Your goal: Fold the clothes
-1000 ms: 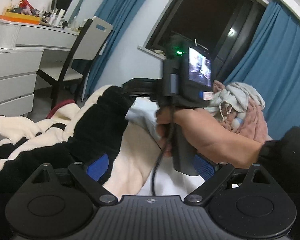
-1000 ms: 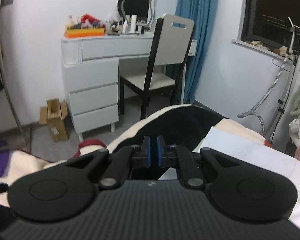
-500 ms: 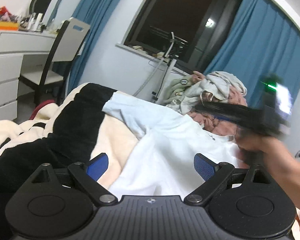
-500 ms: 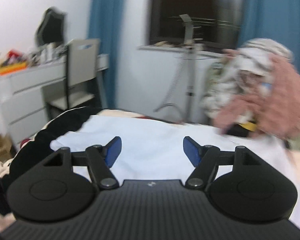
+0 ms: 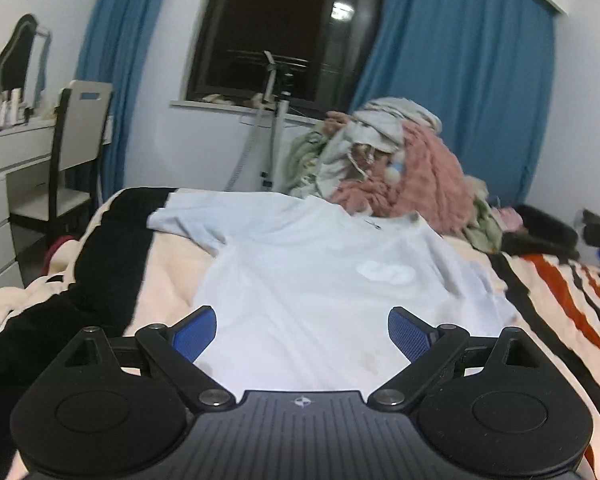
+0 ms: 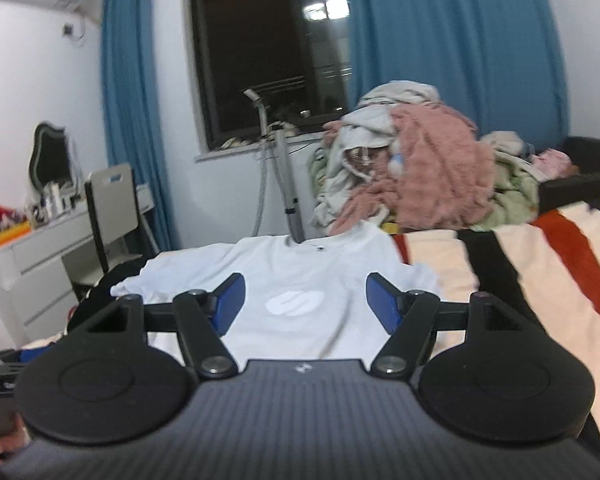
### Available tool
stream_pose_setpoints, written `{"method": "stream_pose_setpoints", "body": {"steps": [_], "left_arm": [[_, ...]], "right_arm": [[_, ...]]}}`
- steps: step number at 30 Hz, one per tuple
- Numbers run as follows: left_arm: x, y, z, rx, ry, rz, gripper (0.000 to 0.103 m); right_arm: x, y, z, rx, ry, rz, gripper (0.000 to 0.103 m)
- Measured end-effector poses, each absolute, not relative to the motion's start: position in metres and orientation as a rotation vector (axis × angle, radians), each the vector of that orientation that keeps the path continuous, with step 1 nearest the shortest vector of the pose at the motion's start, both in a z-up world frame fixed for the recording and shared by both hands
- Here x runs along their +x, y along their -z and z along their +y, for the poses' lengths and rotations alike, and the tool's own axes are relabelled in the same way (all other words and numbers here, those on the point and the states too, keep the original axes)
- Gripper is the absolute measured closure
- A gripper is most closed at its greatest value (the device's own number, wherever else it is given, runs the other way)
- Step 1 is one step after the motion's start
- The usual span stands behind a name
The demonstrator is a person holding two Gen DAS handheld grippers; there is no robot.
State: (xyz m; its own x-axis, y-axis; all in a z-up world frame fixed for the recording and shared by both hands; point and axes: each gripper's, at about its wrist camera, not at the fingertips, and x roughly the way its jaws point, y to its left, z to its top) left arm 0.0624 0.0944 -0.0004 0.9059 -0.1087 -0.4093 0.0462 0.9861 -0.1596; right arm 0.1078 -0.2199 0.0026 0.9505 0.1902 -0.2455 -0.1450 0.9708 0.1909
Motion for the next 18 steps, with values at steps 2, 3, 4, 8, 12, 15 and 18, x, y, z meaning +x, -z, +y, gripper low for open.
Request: {"method": "stream_pose_setpoints", "body": {"steps": [2, 3, 4, 8, 12, 15, 18], "left_arm": [[0.059, 0.002, 0.083, -0.138, 0.105, 0.458, 0.009], [0.057, 0.004, 0.077, -0.132, 0.119, 0.474, 0.009], [0.055, 0.005, 0.071, -0.126, 0.133, 0.491, 0.009], [0.045, 0.018, 0.042, -0.138, 0.221, 0.592, 0.015], [0.032, 0.035, 0.006, -0.184, 0.393, 0.704, 0.025], [0.022, 0.047, -0.020, -0.195, 0.550, 0.781, 0.033], [0.013, 0.063, -0.041, -0.185, 0.631, 0.840, 0.036]], "right_arm": [[0.089, -0.003, -0.237, 0.248, -0.143, 0.268, 0.034], [0.080, -0.003, -0.246, 0.286, -0.128, 0.269, 0.033], [0.072, -0.003, -0.254, 0.325, -0.116, 0.269, 0.033], [0.046, 0.003, -0.283, 0.443, -0.072, 0.259, 0.033], [0.038, 0.009, -0.303, 0.499, -0.021, 0.256, 0.033], [0.039, 0.013, -0.310, 0.552, -0.028, 0.254, 0.033], [0.041, 0.013, -0.311, 0.563, -0.037, 0.257, 0.033]]}}
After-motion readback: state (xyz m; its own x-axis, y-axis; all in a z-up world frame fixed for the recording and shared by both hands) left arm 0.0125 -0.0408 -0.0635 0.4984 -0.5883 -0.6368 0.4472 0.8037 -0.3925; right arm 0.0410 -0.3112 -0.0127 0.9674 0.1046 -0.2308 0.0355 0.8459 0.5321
